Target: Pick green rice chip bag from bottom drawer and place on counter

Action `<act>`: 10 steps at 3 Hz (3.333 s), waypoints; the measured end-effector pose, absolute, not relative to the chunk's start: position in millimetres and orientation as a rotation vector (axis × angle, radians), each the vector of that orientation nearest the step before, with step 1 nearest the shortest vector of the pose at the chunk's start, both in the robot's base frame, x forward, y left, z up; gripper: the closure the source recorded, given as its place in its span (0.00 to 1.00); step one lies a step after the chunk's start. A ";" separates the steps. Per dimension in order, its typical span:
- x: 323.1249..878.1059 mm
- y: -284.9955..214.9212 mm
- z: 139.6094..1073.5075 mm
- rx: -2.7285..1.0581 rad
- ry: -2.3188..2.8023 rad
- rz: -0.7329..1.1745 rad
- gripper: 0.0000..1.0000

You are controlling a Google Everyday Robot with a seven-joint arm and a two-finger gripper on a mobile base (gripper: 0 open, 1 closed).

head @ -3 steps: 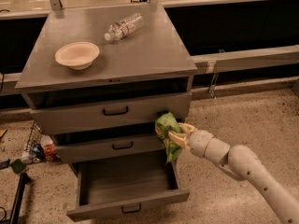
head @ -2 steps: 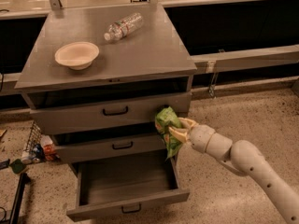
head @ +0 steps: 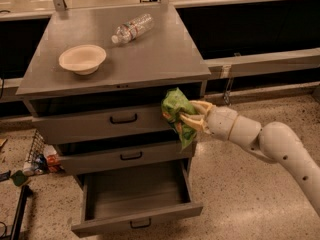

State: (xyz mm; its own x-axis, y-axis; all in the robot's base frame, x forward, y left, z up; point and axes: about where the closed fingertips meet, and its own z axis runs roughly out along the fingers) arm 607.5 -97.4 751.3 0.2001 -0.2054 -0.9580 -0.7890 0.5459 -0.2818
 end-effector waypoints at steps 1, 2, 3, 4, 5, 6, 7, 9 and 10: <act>592.3 -83.3 818.5 -1.030 1.240 0.431 1.00; 593.6 -83.7 822.2 -1.033 1.235 0.427 1.00; 602.2 -86.7 847.3 -1.047 1.201 0.396 1.00; 614.3 -91.1 876.9 -1.107 1.187 0.341 1.00; 635.2 -89.1 897.6 -1.226 1.176 0.280 1.00; 664.3 -58.9 909.7 -1.390 1.143 0.306 1.00; 701.1 -6.5 920.7 -1.538 1.037 0.371 1.00; 788.3 8.5 966.3 -1.488 0.991 0.272 0.75; 813.9 -1.2 973.6 -1.440 1.010 0.227 0.52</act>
Offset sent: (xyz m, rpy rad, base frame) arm -0.0114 0.0089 0.0500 -0.0415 -0.0921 0.0183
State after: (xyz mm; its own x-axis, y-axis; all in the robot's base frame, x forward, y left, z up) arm 813.9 -1.2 973.6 0.5904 -0.4300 -0.6830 -0.6812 0.1883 -0.7075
